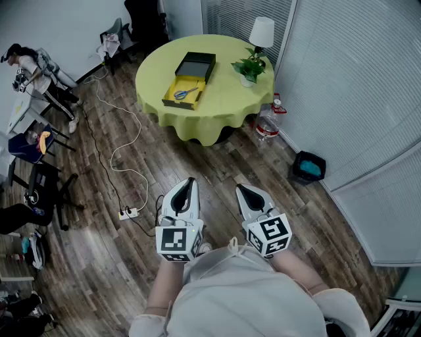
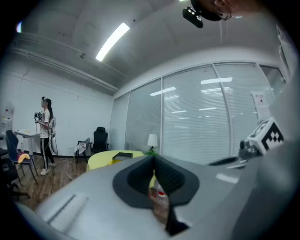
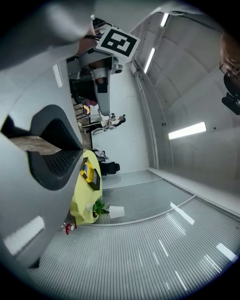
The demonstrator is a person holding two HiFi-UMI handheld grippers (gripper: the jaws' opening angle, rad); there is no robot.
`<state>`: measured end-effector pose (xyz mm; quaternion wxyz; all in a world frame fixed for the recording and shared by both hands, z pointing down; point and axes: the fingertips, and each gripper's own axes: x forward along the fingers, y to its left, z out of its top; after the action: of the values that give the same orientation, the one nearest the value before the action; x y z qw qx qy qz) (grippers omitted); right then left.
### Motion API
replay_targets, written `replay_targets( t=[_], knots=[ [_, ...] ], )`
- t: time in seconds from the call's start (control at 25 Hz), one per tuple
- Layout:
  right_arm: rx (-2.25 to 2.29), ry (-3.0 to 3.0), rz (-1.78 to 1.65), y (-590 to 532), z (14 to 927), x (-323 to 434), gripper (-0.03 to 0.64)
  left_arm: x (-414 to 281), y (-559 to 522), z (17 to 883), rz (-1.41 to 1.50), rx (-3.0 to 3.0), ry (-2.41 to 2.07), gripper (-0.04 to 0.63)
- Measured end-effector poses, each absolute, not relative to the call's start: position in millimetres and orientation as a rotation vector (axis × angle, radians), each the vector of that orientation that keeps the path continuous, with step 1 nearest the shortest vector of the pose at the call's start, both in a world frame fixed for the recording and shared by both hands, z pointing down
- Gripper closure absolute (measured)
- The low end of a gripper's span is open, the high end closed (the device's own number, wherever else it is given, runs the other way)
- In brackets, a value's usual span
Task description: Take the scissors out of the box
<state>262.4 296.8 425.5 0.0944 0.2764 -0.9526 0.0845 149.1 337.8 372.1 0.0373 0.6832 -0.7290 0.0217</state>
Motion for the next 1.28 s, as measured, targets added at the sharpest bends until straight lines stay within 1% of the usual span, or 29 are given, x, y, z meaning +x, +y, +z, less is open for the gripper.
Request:
replay_targets(
  t=[0.6,1.04,1.28],
  knots=[
    [0.84,-2.813,0.331,302.4,434.2,225.9,0.617,112.1,346.6,379.4,0.083,2.1,-2.213,0.588],
    [0.851,-2.781,0.387,321.4,456.1,146.7,0.617,22.2,374.0,397.8,0.043,2.048,-2.205,0.588],
    [0.814,-2.741,0.396,305.0,469.5,118.5,0.617,-11.0,365.0,414.2,0.018,1.968,-2.207,0.588]
  ],
)
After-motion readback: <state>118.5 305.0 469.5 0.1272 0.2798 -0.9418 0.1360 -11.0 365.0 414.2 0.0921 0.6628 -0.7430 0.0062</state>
